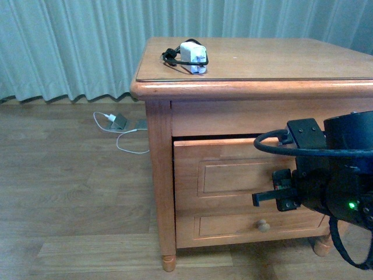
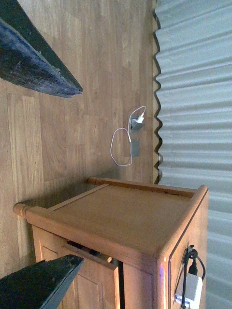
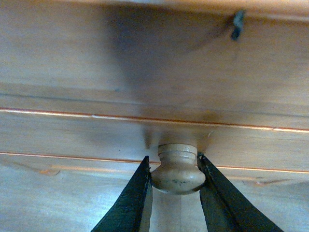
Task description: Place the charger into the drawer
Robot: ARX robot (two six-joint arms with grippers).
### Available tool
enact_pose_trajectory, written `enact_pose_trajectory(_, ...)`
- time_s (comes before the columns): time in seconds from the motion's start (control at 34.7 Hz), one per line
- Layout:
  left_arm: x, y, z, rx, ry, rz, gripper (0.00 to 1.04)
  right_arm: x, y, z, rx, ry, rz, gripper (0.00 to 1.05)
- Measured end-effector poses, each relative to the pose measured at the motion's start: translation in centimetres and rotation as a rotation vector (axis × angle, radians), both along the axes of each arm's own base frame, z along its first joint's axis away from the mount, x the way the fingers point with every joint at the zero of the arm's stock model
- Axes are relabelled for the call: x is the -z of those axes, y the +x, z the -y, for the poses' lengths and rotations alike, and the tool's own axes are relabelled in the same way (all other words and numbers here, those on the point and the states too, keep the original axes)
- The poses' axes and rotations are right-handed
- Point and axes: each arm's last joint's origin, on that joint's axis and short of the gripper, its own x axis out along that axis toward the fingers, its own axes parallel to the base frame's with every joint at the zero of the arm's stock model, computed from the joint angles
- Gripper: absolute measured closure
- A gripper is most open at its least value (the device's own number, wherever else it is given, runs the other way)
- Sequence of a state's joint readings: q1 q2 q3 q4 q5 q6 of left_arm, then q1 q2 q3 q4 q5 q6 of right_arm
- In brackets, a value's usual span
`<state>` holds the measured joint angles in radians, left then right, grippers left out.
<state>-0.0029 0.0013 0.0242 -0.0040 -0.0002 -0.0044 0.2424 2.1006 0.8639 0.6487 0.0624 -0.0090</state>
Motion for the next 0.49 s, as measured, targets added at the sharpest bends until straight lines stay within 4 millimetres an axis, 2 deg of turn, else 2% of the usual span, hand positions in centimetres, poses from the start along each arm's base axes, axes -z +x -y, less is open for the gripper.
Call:
enact_pose_trajectory(0.23, 0.0, 0.0, 0.0, 0.000, 0.000, 0.000, 0.06, -1.1, -6.8, 2.0, -0.071, 0.045, -0.117, 0.82)
enact_pose_trajectory(0.49, 0.0, 0.0, 0.0, 0.000, 0.000, 0.000, 0.06, -1.9, -11.9, 3.1, -0.113, 0.038, -0.210, 0.82)
